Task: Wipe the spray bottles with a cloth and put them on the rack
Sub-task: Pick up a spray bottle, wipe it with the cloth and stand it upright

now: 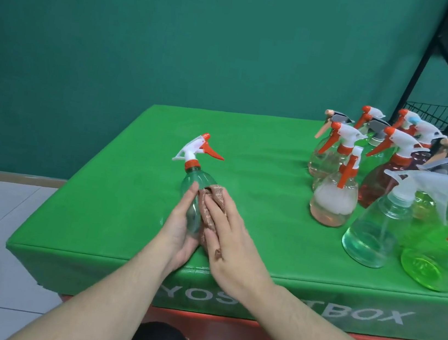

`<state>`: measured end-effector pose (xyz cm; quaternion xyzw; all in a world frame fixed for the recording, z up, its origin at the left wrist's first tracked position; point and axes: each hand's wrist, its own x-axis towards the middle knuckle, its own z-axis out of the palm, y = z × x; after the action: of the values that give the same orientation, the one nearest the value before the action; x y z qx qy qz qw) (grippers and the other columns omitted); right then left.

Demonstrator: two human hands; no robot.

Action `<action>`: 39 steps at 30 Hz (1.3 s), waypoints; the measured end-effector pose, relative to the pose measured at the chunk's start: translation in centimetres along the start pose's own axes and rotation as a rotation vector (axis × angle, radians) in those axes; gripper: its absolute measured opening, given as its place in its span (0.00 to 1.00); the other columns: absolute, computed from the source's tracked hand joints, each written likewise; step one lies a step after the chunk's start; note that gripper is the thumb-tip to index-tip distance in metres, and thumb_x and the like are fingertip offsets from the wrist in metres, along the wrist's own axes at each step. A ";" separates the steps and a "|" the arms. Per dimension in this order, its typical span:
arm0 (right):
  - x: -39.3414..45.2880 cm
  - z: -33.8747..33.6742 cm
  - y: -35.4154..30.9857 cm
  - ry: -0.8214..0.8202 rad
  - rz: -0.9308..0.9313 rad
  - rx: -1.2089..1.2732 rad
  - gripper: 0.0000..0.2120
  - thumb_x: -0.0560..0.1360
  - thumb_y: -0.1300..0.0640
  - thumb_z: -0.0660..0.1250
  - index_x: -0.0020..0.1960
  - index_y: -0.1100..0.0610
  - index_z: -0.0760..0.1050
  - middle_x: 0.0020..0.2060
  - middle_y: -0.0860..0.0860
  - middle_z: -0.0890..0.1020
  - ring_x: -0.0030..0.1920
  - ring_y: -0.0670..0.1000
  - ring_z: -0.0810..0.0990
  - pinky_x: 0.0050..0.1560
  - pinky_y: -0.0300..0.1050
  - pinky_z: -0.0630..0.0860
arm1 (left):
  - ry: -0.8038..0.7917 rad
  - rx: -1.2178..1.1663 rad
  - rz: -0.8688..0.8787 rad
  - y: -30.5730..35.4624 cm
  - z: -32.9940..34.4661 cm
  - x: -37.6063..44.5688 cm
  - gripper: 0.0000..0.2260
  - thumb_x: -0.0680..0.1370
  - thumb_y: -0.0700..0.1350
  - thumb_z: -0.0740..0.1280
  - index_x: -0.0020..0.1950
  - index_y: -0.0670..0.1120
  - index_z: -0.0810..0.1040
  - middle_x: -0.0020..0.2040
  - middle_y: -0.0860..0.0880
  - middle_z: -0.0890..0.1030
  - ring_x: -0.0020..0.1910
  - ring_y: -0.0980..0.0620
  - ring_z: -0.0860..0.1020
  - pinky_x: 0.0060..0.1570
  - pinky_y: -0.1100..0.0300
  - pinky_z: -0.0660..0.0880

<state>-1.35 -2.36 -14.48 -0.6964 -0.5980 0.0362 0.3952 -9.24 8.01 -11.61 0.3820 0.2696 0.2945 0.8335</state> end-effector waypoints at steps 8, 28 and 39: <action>1.7 -2.2 -1.6 0.197 -0.041 0.157 0.24 0.83 0.52 0.54 0.79 0.50 0.64 0.79 0.45 0.61 0.79 0.41 0.57 0.80 0.43 0.54 | -0.090 -0.049 0.001 0.9 1.5 -0.9 0.14 0.79 0.53 0.68 0.57 0.46 0.84 0.50 0.46 0.86 0.47 0.49 0.84 0.50 0.55 0.82; 4.3 -6.0 -3.5 0.220 0.891 1.392 0.21 0.83 0.52 0.54 0.64 0.61 0.79 0.53 0.60 0.86 0.46 0.57 0.86 0.44 0.48 0.84 | 0.058 0.346 0.383 0.5 5.7 -1.7 0.32 0.62 0.60 0.79 0.63 0.55 0.74 0.55 0.52 0.86 0.56 0.47 0.85 0.58 0.47 0.81; 3.8 -6.9 -0.5 0.118 0.726 0.611 0.09 0.81 0.51 0.61 0.59 0.52 0.76 0.51 0.52 0.84 0.53 0.52 0.83 0.58 0.46 0.77 | 0.173 0.609 0.464 1.8 3.8 0.1 0.26 0.74 0.47 0.77 0.69 0.52 0.70 0.57 0.56 0.82 0.52 0.64 0.80 0.50 0.67 0.73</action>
<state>2.96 -2.62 -7.83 -0.7130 -0.2544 0.3067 0.5769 -7.09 7.25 -8.02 0.6361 0.3206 0.4128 0.5676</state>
